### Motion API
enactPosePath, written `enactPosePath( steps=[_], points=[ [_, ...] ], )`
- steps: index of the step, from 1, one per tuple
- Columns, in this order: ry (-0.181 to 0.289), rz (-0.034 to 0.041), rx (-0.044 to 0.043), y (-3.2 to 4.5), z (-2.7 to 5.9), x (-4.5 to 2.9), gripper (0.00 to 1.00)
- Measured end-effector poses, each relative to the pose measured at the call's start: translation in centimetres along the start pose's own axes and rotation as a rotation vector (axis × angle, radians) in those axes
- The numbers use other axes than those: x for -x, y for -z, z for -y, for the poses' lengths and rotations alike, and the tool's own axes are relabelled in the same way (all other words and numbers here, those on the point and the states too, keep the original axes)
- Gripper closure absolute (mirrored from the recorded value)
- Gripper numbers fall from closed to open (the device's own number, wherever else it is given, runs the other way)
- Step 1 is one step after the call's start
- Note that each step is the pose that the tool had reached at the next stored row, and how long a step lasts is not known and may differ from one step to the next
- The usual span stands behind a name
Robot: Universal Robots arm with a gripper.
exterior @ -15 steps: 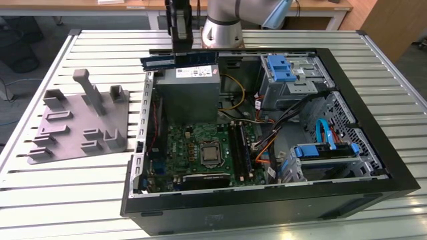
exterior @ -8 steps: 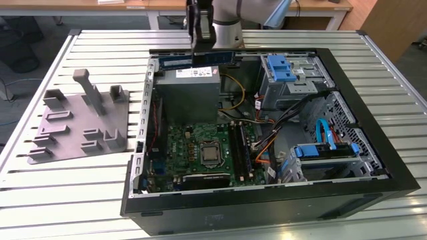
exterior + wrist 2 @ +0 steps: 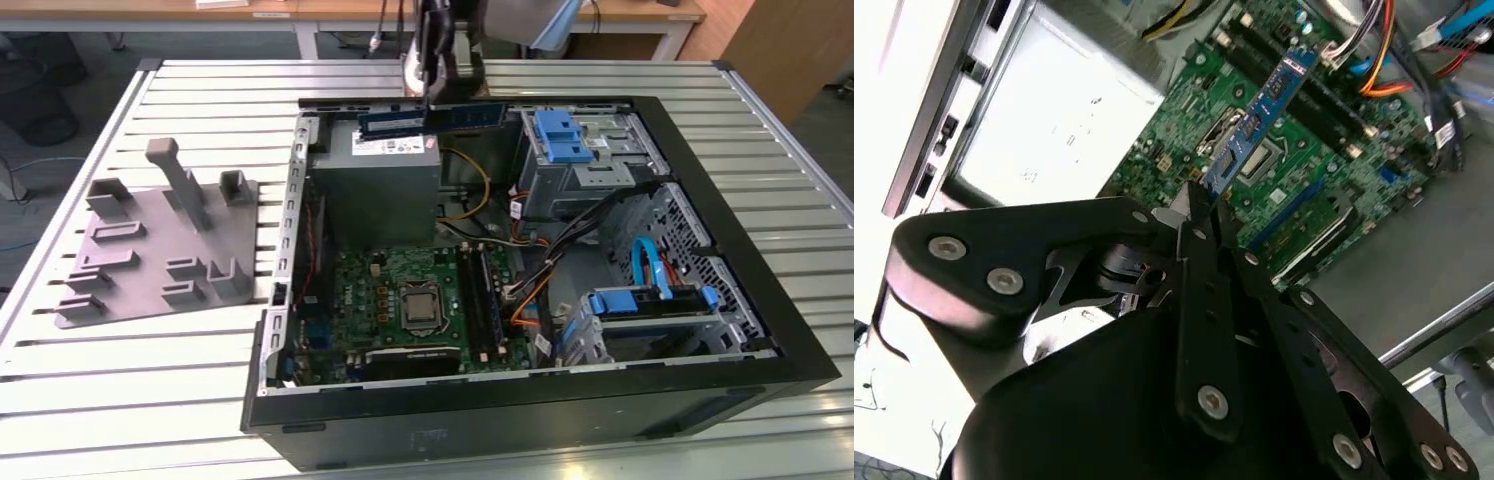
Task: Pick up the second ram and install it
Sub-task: 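Pick up the second ram and move it above second insertion slot, then insert the second ram into the second slot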
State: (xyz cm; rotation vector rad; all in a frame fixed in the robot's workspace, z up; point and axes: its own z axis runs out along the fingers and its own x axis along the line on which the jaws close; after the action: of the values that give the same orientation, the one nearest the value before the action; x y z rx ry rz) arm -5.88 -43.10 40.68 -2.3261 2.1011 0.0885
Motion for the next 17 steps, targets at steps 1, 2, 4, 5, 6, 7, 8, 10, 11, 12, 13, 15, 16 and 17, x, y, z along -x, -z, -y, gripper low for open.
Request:
enactPosePath(
  steps=[1,2,4,5,6,7,8,10,11,12,13,15,16,17],
  points=[
    [0.000,0.0000,0.0001,0.01,0.39,-0.04,0.86],
    [0.000,0.0000,0.0002,0.03,0.77,-0.08,0.86],
    [0.000,0.0000,0.0004,0.06,1.55,-0.16,0.86],
    [0.000,0.0000,0.0005,0.07,1.95,-0.20,0.86],
    [0.000,0.0000,0.0006,0.08,2.38,-0.24,0.86],
    [0.000,-0.0001,0.0007,0.10,2.79,-0.29,0.86],
    [0.000,0.0000,0.0007,0.11,3.19,-0.33,0.86],
    [0.000,0.0002,0.0009,0.14,4.01,-0.41,0.86],
    [0.000,0.0001,0.0010,0.15,4.43,-0.45,0.86],
    [0.000,0.0001,0.0011,0.17,4.86,-0.50,0.86],
    [0.000,0.0001,0.0012,0.19,5.29,-0.54,0.86],
    [0.000,0.0002,0.0014,0.21,6.12,-0.62,0.86],
    [0.000,0.0001,0.0016,0.23,6.54,-0.66,0.86],
    [0.000,0.0000,0.0017,0.25,6.97,-0.70,0.86]
  ],
)
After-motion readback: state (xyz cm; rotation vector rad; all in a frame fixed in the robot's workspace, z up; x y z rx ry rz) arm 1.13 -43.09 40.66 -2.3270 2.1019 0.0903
